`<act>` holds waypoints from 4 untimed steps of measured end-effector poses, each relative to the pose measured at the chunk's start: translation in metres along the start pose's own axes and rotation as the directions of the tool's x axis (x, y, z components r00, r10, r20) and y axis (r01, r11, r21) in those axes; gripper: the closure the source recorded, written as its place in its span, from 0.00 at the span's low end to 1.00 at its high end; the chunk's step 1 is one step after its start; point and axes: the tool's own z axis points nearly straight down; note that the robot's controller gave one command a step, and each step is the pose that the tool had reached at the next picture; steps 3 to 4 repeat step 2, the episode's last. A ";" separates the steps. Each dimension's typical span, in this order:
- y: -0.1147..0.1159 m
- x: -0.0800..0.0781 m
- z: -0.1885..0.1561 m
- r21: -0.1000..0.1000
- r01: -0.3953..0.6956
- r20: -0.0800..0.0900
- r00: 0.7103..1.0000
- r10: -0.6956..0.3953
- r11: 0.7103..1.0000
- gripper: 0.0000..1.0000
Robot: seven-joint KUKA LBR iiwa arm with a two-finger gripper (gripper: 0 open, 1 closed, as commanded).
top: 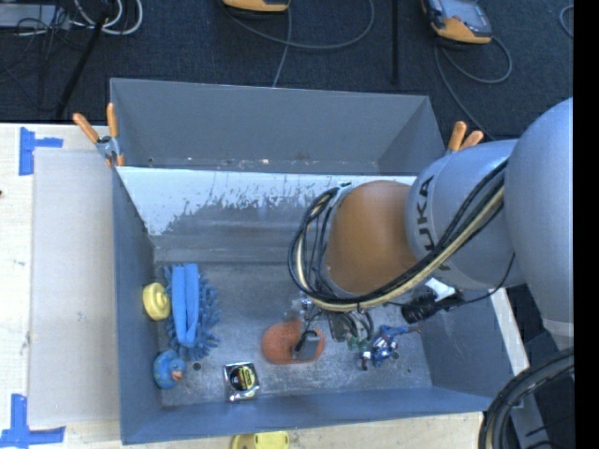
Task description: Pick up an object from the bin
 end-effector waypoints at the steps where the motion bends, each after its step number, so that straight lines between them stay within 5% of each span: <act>1: 0.000 0.000 0.000 0.000 -0.001 0.000 1.000 0.001 1.000 1.00; 2: 0.000 -0.012 -0.142 0.001 -0.003 -0.001 1.000 0.003 1.000 1.00; 4: 0.000 -0.012 -0.142 0.001 -0.003 -0.001 1.000 0.003 1.000 1.00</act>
Offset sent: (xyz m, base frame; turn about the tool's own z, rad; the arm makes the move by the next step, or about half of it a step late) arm 0.0117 -0.0011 0.1426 -0.0001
